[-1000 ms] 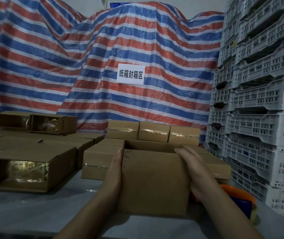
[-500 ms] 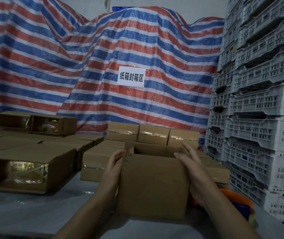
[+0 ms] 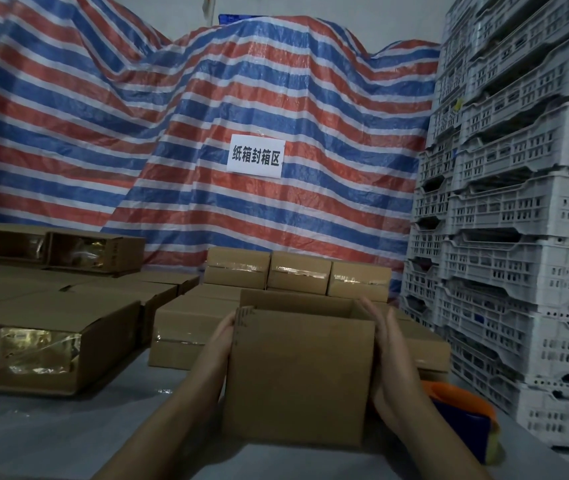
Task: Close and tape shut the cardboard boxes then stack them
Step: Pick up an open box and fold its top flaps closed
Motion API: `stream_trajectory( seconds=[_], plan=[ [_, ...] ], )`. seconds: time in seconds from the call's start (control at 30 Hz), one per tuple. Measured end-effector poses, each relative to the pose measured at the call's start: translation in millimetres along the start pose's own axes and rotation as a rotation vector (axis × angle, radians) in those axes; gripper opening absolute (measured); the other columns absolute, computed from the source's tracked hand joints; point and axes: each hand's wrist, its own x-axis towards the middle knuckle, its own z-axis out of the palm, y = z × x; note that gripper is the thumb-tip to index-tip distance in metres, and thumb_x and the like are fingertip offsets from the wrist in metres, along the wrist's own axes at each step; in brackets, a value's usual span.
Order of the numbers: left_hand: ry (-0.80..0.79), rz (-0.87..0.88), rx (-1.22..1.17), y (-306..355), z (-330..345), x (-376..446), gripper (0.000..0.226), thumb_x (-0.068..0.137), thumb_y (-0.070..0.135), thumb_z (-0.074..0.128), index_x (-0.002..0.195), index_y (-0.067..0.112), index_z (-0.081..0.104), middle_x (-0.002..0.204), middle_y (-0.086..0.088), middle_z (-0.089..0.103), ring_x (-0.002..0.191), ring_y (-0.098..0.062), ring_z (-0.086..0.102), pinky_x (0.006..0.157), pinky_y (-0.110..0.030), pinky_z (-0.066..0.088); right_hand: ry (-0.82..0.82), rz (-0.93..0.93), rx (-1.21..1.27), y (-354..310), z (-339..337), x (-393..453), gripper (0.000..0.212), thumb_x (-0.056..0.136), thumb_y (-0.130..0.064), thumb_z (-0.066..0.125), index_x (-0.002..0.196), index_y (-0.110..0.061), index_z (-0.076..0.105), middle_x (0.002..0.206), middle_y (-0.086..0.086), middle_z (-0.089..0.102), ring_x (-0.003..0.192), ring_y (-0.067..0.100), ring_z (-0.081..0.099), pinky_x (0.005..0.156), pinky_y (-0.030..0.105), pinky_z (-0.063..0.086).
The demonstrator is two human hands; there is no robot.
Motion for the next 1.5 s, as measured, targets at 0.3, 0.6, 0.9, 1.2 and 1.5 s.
stream_trajectory(
  seconds=[0.3,0.6,0.9,1.2,1.5],
  plan=[
    [0.038,0.03,-0.103,9,5,-3,0.019,0.098,0.033,0.046,0.11,0.034,0.061,0.091,-0.005,0.074,0.083,-0.019,0.07,0.065,-0.031,0.052,0.035,-0.018,-0.068,5,2,-5,0.027,0.103,-0.036,0.049,0.118,-0.05,0.067,0.121,0.006,0.072,0.113,0.028,0.068,0.102,0.054,0.049],
    [0.048,0.045,-0.155,16,10,-7,0.02,0.095,0.039,0.047,0.096,0.032,0.065,0.076,0.002,0.075,0.079,-0.018,0.068,0.068,-0.032,0.049,0.074,0.018,-0.223,12,1,-3,0.026,0.1,-0.035,0.054,0.119,-0.041,0.07,0.102,0.006,0.077,0.093,0.026,0.074,0.083,0.043,0.055],
    [-0.001,0.076,-0.016,20,7,-17,0.025,0.097,0.031,0.047,0.11,0.021,0.066,0.092,-0.004,0.075,0.082,-0.016,0.072,0.064,-0.027,0.057,0.154,0.184,-0.31,6,-2,1,0.067,0.099,-0.064,0.032,0.1,-0.009,0.07,0.082,0.01,0.078,0.093,0.031,0.068,0.076,0.038,0.047],
    [0.024,0.021,-0.005,25,6,-24,0.06,0.086,0.063,0.025,0.099,0.02,0.065,0.101,-0.004,0.072,0.093,-0.016,0.068,0.076,-0.028,0.049,0.169,0.206,-0.253,21,-8,3,0.094,0.044,-0.087,0.041,0.1,-0.017,0.069,0.084,0.011,0.078,0.098,0.033,0.069,0.088,0.046,0.051],
    [0.034,0.035,0.06,20,2,-23,0.033,0.085,0.056,0.053,0.107,0.037,0.068,0.115,-0.002,0.066,0.108,-0.024,0.062,0.099,-0.046,0.047,0.084,0.173,-0.242,19,-10,2,0.101,0.04,-0.09,0.046,0.116,-0.027,0.068,0.117,0.015,0.071,0.117,0.033,0.062,0.112,0.054,0.038]
  ],
)
